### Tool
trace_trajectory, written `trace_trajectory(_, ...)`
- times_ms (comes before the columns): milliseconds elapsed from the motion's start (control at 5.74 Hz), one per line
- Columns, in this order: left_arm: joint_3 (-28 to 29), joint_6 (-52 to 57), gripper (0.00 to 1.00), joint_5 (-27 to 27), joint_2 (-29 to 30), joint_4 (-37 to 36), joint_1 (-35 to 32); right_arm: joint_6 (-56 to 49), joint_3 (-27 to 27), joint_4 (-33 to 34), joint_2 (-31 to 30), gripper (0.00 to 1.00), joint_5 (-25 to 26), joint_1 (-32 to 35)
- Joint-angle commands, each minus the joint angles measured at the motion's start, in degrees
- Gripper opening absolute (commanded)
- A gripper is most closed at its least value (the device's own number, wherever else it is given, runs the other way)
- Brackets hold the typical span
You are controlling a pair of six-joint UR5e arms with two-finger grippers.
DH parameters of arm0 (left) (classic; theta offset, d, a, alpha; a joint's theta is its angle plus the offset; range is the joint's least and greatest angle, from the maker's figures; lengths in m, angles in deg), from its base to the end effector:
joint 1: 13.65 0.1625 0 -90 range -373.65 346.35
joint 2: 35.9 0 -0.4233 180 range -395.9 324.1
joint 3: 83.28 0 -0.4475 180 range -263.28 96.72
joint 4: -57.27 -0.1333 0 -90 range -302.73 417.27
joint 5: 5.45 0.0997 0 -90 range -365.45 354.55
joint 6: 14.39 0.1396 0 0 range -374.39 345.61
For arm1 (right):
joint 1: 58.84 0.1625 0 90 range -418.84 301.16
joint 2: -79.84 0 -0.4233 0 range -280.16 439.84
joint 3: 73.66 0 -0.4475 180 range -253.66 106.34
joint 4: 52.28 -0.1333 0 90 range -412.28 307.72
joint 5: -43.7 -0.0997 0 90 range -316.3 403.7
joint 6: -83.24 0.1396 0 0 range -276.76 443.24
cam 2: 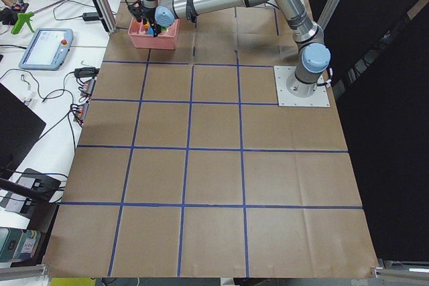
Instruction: Put all blocks into box
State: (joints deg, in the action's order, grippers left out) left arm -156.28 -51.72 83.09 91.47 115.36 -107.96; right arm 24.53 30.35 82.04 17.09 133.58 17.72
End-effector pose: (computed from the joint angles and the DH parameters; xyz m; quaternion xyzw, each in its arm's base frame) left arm -0.1967 -0.7895 0.2264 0.2815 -0.9542 0.0895 0.0476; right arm -0.0182 -0.6508 0.1096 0.3847 -0.9226 0.0222 0.0149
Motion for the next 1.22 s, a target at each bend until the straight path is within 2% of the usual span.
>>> trace_trajectory(0,-5.29,19.44,0.99,1.89,-5.18,1.39,4.91,-0.09,0.05,0.34,0.0,0.76,-0.14,0.08)
trace_trajectory(174,-5.75,33.5,0.99,3.37,-5.55,1.14,7.1,-0.09,-0.03,0.34,0.0,0.63,-0.14,0.08)
trace_trajectory(349,-6.01,42.17,0.99,3.47,-5.99,1.49,8.78,-0.18,-0.64,0.77,0.0,0.52,-0.14,0.08)
trace_trajectory(523,-7.84,42.86,0.99,3.39,-8.69,5.23,9.14,-0.18,-0.74,0.77,0.0,0.4,-0.14,0.08)
trace_trajectory(872,-11.18,36.85,0.99,3.39,-20.88,19.36,6.44,-0.1,-0.83,0.77,0.0,0.27,-0.06,0.25)
trace_trajectory(1046,-12.85,35.59,0.99,3.56,-23.98,20.2,3.55,-0.01,-1.52,0.77,-0.26,0.17,-0.14,0.25)
